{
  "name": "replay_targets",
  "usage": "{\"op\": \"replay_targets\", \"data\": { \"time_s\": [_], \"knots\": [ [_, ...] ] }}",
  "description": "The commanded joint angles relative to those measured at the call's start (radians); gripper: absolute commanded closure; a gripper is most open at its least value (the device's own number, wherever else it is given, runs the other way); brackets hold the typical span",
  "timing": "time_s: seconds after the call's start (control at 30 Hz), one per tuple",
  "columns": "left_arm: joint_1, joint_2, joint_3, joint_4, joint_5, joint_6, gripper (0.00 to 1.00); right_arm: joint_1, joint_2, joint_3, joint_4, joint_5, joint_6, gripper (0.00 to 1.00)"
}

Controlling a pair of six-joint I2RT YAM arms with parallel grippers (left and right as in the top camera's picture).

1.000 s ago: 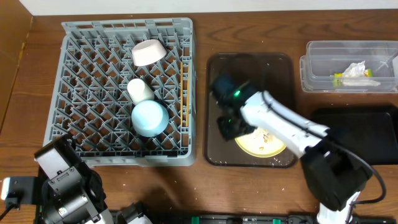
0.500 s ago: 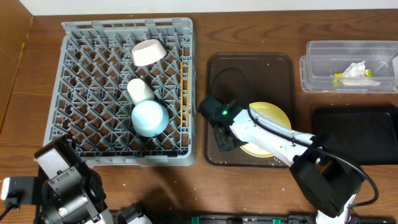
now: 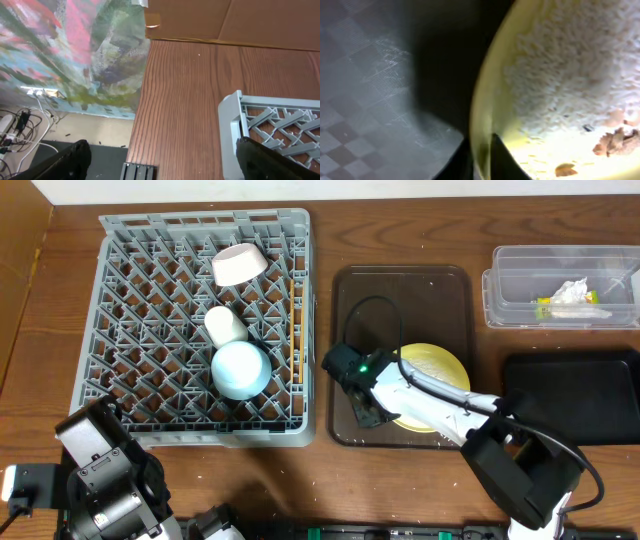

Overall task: Sort waste into correct bins and load items into the dishwasher
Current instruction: 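Grasp the yellow plate's edge with the right gripper and tilt it up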

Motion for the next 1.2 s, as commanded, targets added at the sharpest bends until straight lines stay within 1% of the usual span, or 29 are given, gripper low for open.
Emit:
{"op": "replay_targets", "data": {
  "time_s": [0.0, 0.2, 0.37, 0.5, 0.6, 0.83, 1.03, 1.13, 1.17],
  "knots": [
    [0.007, -0.001, 0.016, -0.005, -0.005, -0.016, 0.06, 0.020, 0.018, -0.003, 0.014, 0.015, -0.032, 0.99],
    [0.007, -0.001, 0.016, -0.005, -0.005, -0.016, 0.06, 0.028, 0.018, 0.008, 0.019, 0.033, -0.065, 0.99],
    [0.007, -0.001, 0.016, -0.005, -0.005, -0.016, 0.06, 0.027, 0.018, 0.058, -0.002, 0.038, -0.105, 0.99],
    [0.007, -0.001, 0.016, -0.005, -0.005, -0.016, 0.06, 0.027, 0.018, 0.126, -0.044, 0.127, -0.129, 0.99],
    [0.007, -0.001, 0.016, -0.004, -0.005, -0.016, 0.06, 0.027, 0.018, 0.171, -0.077, 0.146, -0.163, 0.99],
    [0.007, -0.001, 0.016, -0.004, -0.005, -0.016, 0.06, 0.026, 0.018, 0.299, -0.202, 0.238, -0.160, 0.99],
    [0.007, -0.001, 0.016, -0.004, -0.005, -0.016, 0.06, 0.021, 0.018, 0.360, -0.223, 0.242, -0.161, 0.99],
    [0.007, -0.001, 0.016, -0.004, -0.005, -0.016, 0.06, 0.015, 0.018, 0.364, -0.238, 0.294, -0.155, 0.99],
    [0.007, -0.001, 0.016, -0.004, -0.005, -0.016, 0.06, 0.014, 0.018, 0.368, -0.253, 0.330, -0.134, 0.99]
  ]
}}
